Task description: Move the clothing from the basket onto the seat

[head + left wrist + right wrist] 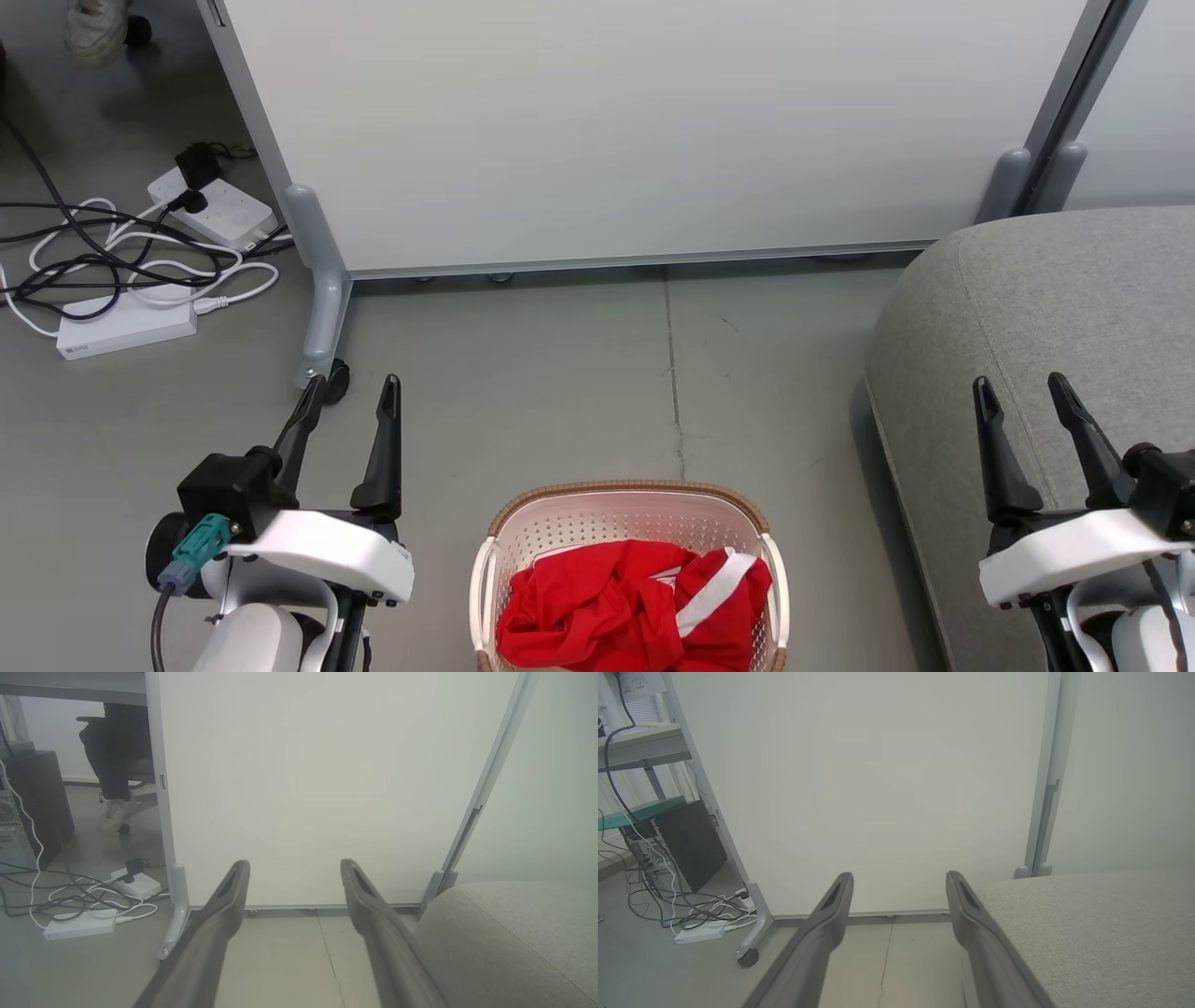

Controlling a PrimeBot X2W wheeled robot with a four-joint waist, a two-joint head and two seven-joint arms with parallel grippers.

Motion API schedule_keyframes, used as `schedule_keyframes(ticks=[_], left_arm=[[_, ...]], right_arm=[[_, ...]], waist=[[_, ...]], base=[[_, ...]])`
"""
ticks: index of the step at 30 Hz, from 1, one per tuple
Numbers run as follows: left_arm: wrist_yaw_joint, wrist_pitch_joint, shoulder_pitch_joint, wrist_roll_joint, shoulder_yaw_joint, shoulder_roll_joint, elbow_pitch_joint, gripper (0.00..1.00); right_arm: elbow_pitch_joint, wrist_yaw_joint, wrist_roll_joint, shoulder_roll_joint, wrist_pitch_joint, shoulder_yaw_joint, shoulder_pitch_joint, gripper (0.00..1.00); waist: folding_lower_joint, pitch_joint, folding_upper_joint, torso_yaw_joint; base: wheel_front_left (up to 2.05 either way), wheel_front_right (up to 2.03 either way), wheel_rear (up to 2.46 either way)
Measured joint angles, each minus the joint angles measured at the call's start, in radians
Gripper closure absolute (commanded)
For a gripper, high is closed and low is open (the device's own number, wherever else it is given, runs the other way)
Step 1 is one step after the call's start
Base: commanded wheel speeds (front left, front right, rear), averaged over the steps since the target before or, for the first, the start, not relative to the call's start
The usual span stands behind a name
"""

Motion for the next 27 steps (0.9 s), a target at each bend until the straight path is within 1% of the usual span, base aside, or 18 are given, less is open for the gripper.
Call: schedule_keyframes(ticks=[17, 27], left_arm=[[0.046, 0.047, 0.031, 0.101, 0.022, 0.006, -0.007, 0.0], [0.058, 0.067, 0.044, 0.155, 0.032, 0.015, -0.007, 0.0]], right_arm=[[0.046, 0.0, -0.046, 0.029, -0.045, 0.013, 0.013, 0.0], [0.055, 0.0, -0.071, 0.035, -0.067, 0.037, 0.016, 0.0]], waist=[[0.0, -0.007, 0.0, -0.001], [0.0, -0.005, 0.0, 0.001]], base=[[0.0, 0.0, 0.0], [0.0, 0.0, 0.0]])
